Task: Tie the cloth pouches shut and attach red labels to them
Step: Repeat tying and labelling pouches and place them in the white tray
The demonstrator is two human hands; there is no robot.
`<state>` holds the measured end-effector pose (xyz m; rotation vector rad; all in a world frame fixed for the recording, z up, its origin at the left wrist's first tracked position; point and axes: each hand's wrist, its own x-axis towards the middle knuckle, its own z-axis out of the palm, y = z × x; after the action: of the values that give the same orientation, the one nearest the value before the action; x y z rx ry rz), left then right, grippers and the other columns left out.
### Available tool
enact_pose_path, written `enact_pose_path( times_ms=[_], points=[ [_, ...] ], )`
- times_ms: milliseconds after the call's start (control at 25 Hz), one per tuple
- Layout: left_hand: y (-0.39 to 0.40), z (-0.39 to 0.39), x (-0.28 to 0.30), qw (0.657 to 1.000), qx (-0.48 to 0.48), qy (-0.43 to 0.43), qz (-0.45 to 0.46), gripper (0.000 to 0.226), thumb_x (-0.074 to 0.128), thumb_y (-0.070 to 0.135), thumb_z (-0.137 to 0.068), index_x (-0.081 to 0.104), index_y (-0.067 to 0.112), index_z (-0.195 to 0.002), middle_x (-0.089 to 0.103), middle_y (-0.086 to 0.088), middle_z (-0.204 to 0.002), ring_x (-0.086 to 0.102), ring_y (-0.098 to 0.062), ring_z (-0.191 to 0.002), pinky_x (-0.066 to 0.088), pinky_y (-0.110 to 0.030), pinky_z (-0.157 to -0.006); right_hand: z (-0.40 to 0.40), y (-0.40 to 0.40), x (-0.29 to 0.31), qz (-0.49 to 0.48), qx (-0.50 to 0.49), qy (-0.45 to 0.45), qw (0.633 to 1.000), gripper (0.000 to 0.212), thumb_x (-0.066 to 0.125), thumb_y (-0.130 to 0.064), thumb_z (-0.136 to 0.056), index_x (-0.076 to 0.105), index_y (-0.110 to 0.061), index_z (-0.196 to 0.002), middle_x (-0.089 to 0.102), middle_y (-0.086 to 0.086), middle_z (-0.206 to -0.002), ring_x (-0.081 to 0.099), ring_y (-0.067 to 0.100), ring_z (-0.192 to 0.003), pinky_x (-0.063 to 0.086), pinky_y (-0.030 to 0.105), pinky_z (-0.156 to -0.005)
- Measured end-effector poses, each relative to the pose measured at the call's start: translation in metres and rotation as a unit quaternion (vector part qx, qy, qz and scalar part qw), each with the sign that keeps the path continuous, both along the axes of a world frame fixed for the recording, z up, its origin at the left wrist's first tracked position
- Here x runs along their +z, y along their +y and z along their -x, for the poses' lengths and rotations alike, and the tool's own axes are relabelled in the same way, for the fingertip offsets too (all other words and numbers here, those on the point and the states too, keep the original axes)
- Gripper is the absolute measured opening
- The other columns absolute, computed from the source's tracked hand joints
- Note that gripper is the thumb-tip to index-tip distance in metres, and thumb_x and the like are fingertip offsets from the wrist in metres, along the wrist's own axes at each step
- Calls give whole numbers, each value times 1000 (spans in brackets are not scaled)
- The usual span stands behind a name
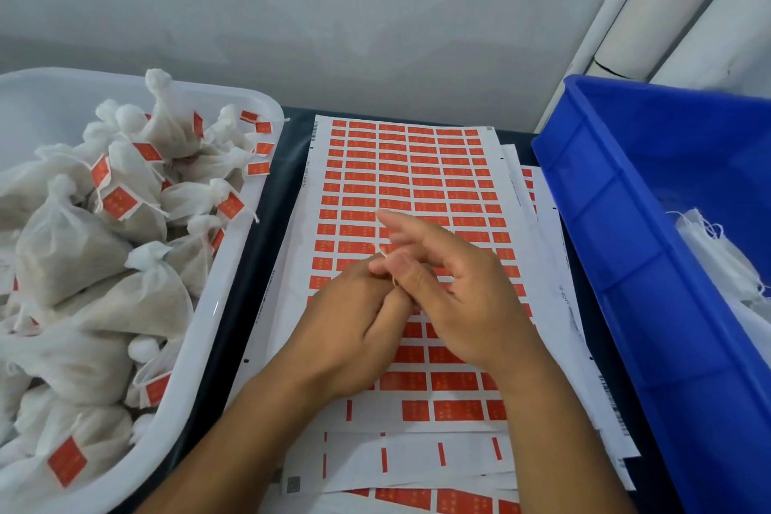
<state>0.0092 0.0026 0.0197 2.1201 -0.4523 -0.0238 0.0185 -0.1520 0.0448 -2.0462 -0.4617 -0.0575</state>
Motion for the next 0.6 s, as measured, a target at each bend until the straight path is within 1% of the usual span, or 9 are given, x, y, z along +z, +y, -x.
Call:
enact_pose_path(
  times_ms=[40, 120, 160, 240, 320, 440, 520, 600],
  points=[
    [0, 1, 1, 1000, 5, 16, 9, 47, 23, 48, -102, 69, 40, -103, 69, 21, -110, 65, 0, -103, 57, -24, -87, 0, 0, 0, 2, -2, 8, 1000, 39, 50, -56, -101, 49, -57, -140, 63, -35, -124, 57, -8, -123, 50, 10, -97],
    [0, 1, 3, 999, 27, 40, 23, 50, 21, 50, -103, 69, 41, -97, 68, 24, -108, 64, 1, -104, 54, -20, -87, -1, -1, -1, 3, -9, 12, 1000, 35, 49, -54, -101, 49, -57, -136, 65, -33, -117, 60, -8, -116, 53, 10, -91],
    [0, 1, 5, 998, 37, 48, 34, 50, 22, 48, -104, 70, 40, -94, 68, 24, -104, 65, 0, -102, 53, -17, -84, -2, -2, -1, -1, -13, 8, 1000, 31, 51, -51, -101, 51, -55, -132, 65, -32, -112, 61, -7, -112, 54, 10, -87],
    [0, 0, 8, 995, 52, 53, 61, 50, 26, 41, -105, 69, 36, -81, 69, 19, -92, 67, -4, -94, 51, -13, -76, -2, -5, -3, -9, -19, 2, 1000, 22, 56, -45, -100, 57, -46, -122, 65, -29, -104, 64, -5, -106, 54, 9, -81],
    [1, -2, 9, 993, 68, 55, 83, 48, 29, 37, -103, 66, 29, -73, 69, 14, -83, 67, -6, -86, 50, -11, -72, -3, -7, -5, -11, -21, 7, 1000, 14, 61, -41, -98, 60, -40, -112, 66, -26, -102, 66, 0, -104, 55, 11, -83],
    [4, -7, 8, 987, 100, 82, 97, 49, 37, 39, -104, 66, 23, -68, 68, 5, -74, 67, -11, -76, 52, -12, -64, -1, -8, -7, -1, -15, 3, 1000, 9, 66, -38, -96, 60, -41, -102, 66, -24, -99, 66, 5, -103, 55, 12, -85],
    [6, -9, 8, 980, 125, 106, 109, 50, 42, 36, -108, 70, 23, -68, 69, 6, -74, 69, -10, -76, 53, -13, -64, 0, -7, -7, 14, -11, -16, 1000, 11, 67, -38, -94, 60, -45, -98, 65, -25, -101, 65, 4, -104, 52, 10, -87],
    [8, -8, 11, 969, 143, 135, 147, 48, 45, 38, -107, 74, 25, -72, 73, 5, -77, 73, -11, -78, 54, -11, -63, 1, -5, -8, 42, -6, -44, 998, 9, 68, -38, -94, 64, -45, -100, 65, -26, -102, 63, 3, -106, 49, 8, -89]
  ],
)
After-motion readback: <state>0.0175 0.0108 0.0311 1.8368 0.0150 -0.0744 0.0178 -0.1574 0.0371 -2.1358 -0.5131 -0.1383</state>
